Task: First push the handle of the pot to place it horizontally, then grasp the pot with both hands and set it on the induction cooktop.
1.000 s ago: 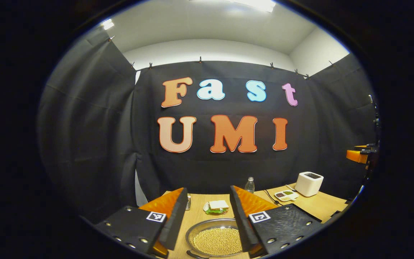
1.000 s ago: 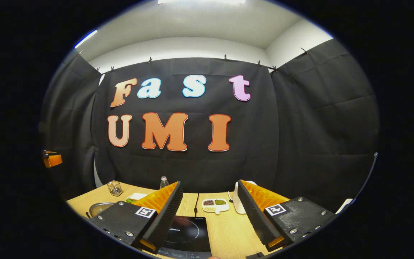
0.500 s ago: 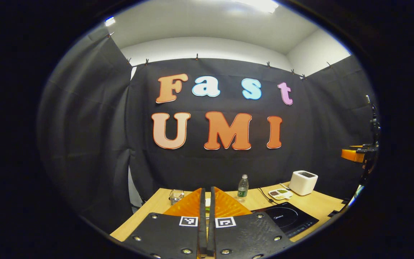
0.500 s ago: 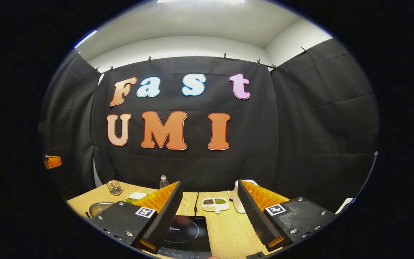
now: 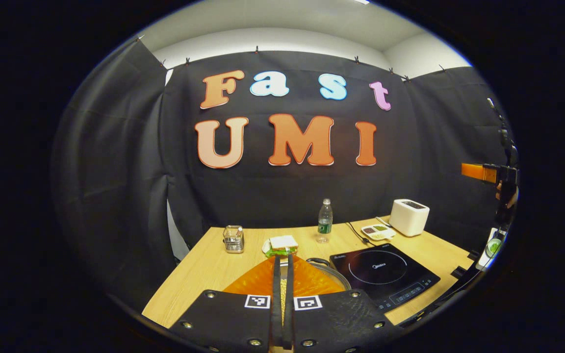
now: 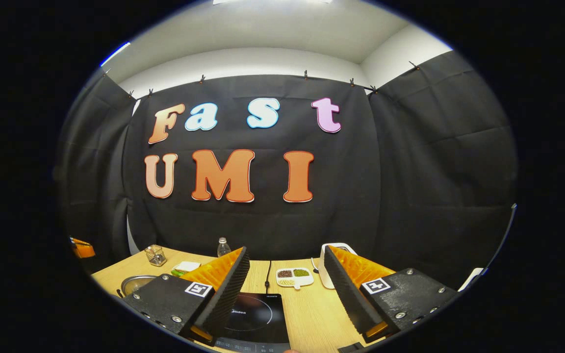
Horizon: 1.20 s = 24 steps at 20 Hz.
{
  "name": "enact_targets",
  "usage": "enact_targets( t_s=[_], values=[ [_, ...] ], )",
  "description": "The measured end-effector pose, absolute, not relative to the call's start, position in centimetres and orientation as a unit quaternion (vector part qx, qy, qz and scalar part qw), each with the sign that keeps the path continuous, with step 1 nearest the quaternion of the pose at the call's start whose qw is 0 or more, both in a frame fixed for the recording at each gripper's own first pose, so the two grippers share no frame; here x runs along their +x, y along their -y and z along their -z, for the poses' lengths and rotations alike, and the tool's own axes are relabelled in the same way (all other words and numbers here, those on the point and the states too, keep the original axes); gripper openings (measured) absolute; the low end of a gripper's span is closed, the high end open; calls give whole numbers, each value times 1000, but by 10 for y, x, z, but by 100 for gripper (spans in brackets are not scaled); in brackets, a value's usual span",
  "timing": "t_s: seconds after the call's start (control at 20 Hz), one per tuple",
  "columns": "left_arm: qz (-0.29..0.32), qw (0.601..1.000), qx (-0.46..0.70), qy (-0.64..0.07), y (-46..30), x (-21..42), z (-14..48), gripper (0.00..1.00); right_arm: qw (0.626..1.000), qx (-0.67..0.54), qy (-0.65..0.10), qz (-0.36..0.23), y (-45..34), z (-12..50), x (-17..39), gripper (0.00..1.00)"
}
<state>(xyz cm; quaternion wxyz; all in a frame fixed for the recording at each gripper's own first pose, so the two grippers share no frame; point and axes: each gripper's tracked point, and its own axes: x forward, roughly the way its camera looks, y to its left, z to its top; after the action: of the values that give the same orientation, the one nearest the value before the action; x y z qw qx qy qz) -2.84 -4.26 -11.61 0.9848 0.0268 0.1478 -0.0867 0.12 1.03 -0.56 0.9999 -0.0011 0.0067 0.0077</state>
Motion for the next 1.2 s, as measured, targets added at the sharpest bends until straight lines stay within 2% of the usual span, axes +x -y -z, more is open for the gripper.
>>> enact_targets(
  t_s=[0.65,0.7,0.75,1.2],
  values=[
    [86,954,17,-287,40,-76,239,3,1000,5,-24,-15,-18,20,7,95],
    [82,950,17,-299,35,-81,250,3,999,8,-25,-17,-20,21,8,100],
    [77,947,17,-312,30,-86,259,3,999,8,-27,-19,-22,22,9,95],
    [56,925,-2,-375,22,-119,318,3,998,5,-48,-31,-33,38,16,95]
  ],
)
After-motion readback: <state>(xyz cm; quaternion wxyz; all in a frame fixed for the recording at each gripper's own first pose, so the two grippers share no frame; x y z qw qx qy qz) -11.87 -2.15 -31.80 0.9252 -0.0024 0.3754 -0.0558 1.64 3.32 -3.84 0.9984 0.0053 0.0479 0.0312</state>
